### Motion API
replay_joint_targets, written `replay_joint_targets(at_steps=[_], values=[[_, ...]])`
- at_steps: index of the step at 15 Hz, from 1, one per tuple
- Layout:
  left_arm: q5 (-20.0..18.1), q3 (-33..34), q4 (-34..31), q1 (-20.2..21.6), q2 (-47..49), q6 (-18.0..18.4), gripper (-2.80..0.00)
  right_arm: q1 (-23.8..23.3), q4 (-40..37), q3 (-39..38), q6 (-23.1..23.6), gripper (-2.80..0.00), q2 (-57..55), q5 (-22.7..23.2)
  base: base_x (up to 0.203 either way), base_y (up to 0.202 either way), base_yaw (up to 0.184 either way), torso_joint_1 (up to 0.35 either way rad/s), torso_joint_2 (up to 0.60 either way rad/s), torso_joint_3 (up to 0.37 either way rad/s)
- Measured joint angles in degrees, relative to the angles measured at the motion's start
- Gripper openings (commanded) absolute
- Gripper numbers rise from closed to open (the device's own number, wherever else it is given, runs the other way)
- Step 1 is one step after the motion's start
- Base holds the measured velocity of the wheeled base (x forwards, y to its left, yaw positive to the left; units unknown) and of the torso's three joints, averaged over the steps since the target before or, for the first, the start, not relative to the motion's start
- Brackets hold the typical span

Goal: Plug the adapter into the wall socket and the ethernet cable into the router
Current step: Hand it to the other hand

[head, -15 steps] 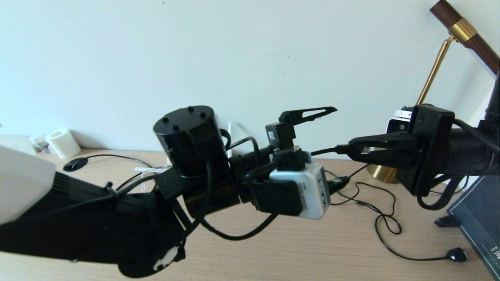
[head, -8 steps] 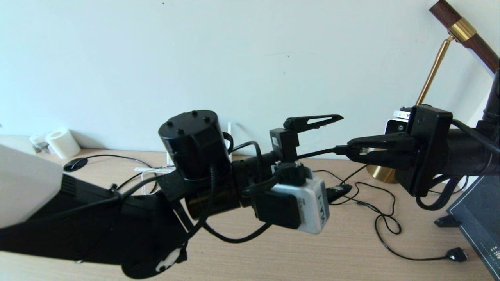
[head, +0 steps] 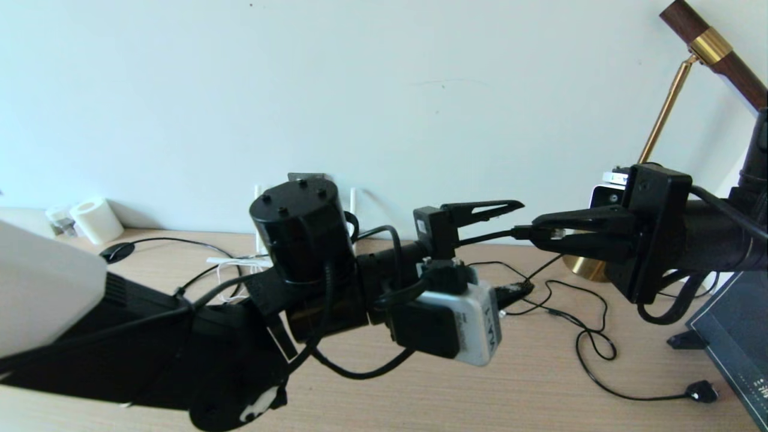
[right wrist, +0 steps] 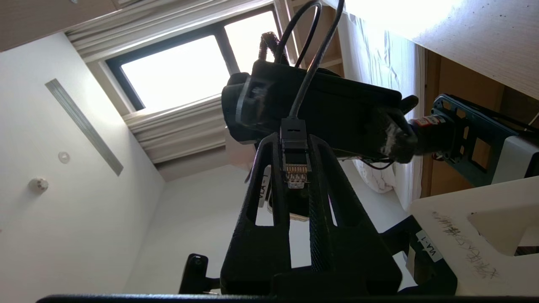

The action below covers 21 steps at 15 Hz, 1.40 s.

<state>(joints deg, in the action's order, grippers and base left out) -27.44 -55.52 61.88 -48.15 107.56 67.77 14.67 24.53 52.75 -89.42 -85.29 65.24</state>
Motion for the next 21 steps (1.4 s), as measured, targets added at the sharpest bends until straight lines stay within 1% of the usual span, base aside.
replay_joint_targets(at_steps=[12,13,17,19,21], values=[[0.12,0.64,0.11,0.00,-0.56,-0.10,-2.80,0.44,-0.14,-0.03,-0.07,-2.80,-0.10,0.11,0.000,0.000,0.000,0.000,0.00,0.000],[0.11,0.65,0.09,0.00,-0.63,-0.10,-2.80,0.52,-0.11,-0.05,-0.09,0.00,-0.07,0.07,0.000,0.000,0.000,0.000,0.00,0.000],[-0.04,0.85,-0.39,0.04,-0.98,-0.16,-2.80,0.63,0.19,0.06,-0.07,0.00,-0.05,-0.04,0.000,0.000,0.000,0.000,0.00,0.000],[-0.04,1.34,-0.24,0.81,-1.42,-0.16,-2.80,0.62,0.16,-0.35,0.26,0.00,-0.02,-0.25,0.000,0.000,0.000,0.000,0.00,0.000],[0.40,1.92,-0.22,1.63,-2.57,-0.79,-2.80,0.51,0.00,-1.39,3.37,0.00,0.44,-0.75,0.000,0.000,0.000,0.000,0.00,0.000]])
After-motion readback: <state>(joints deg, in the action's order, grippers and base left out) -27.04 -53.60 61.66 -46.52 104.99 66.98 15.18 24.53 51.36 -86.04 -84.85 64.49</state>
